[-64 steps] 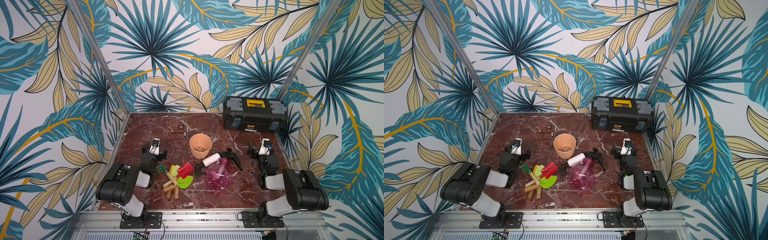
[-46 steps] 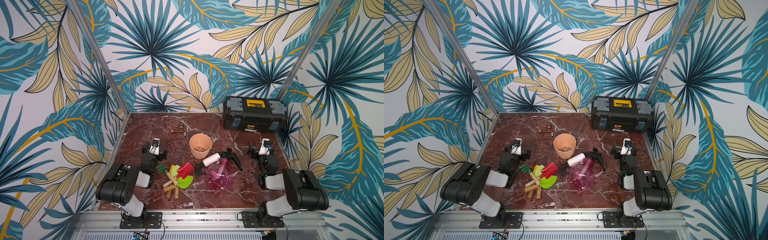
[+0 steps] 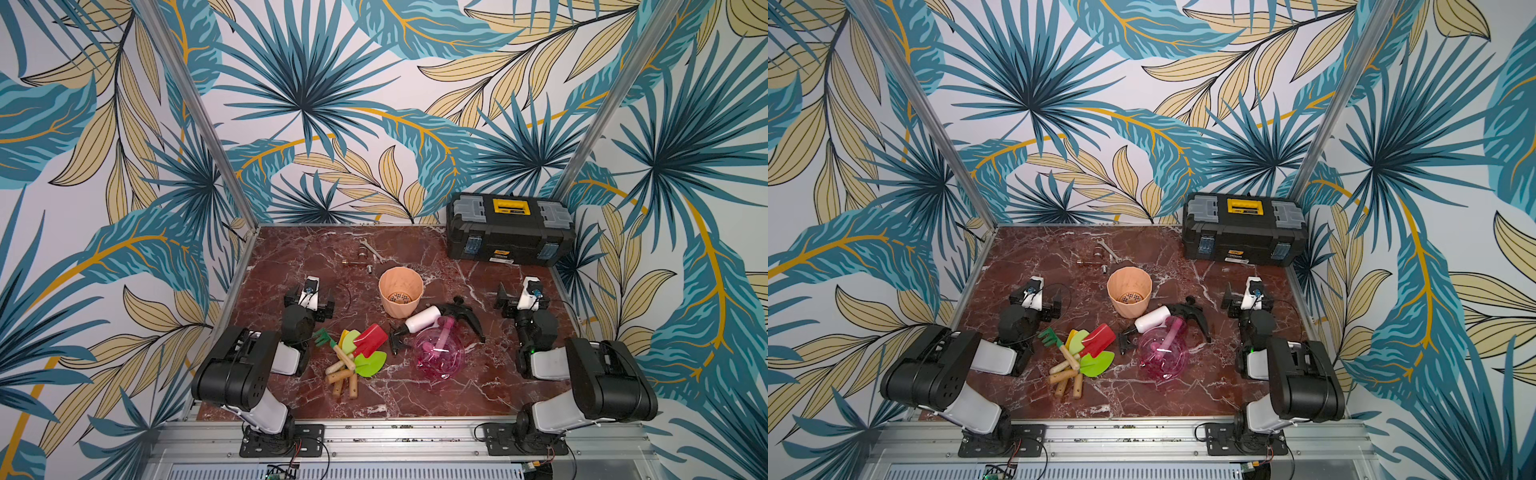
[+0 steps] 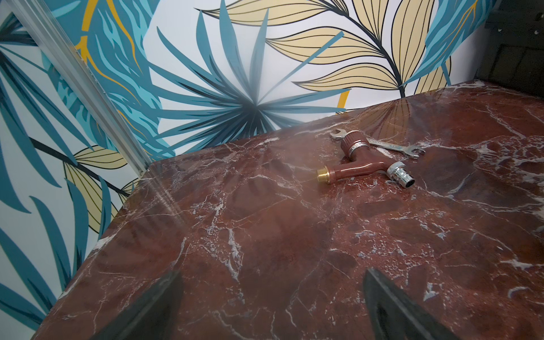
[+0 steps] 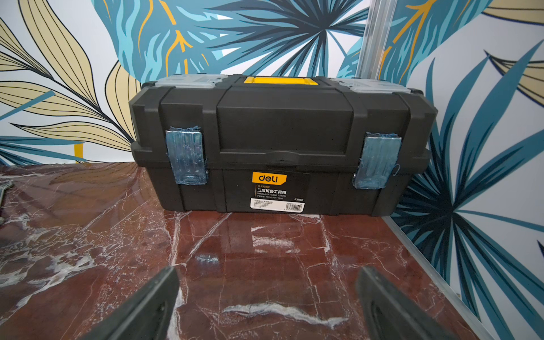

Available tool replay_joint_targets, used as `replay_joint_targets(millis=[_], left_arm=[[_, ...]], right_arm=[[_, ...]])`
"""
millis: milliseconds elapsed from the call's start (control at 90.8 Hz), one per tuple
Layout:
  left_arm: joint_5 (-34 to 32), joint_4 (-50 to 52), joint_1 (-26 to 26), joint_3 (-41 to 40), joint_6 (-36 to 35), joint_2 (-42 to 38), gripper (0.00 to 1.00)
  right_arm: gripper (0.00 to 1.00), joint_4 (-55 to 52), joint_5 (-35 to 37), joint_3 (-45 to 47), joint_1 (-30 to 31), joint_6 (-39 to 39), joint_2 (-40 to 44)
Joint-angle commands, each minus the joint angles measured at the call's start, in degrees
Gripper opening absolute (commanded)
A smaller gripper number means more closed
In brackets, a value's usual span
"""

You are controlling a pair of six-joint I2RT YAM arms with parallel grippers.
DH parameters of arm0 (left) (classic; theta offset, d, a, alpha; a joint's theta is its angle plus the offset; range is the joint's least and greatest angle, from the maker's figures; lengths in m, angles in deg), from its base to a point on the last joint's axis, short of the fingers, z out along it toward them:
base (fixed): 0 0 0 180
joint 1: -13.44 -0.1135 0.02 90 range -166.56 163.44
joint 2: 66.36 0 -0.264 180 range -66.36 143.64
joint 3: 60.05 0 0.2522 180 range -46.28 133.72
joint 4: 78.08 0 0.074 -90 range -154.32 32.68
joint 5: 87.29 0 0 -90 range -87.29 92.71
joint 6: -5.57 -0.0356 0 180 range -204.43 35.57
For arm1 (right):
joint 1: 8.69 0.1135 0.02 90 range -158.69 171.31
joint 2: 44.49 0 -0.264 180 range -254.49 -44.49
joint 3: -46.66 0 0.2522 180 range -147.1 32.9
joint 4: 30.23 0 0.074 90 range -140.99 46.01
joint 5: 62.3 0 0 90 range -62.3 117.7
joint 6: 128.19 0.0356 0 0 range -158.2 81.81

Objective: Organize the gardening tools
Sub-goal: Pick up the gardening tool from the center of the board.

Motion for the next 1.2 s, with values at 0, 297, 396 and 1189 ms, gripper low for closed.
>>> replay_joint_targets(millis=[0, 297, 396, 1189], left_arm=[[-2.37, -2.75, -0.35, -0.69, 0.75, -1.24, 1.0], [-4.42, 9.68, 0.0, -0.55, 1.41, -14.29, 1.0], [-4.19, 21.33, 0.41, 3.19, 1.03, -20.12, 1.0], [5.67, 64.13, 2.88, 17.71, 19.11, -30.23, 1.0]], right_arm=[[0.99, -5.06, -3.4, -1.78, 0.01, -0.89, 2.6], [0.99, -43.07, -10.86, -14.96, 0.74, 1.43, 11.95], [0.99, -56.9, -15.37, -20.7, 0.77, 3.17, 11.56], [0.88, -78.14, -45.12, -22.54, 0.68, 30.41, 1.59]])
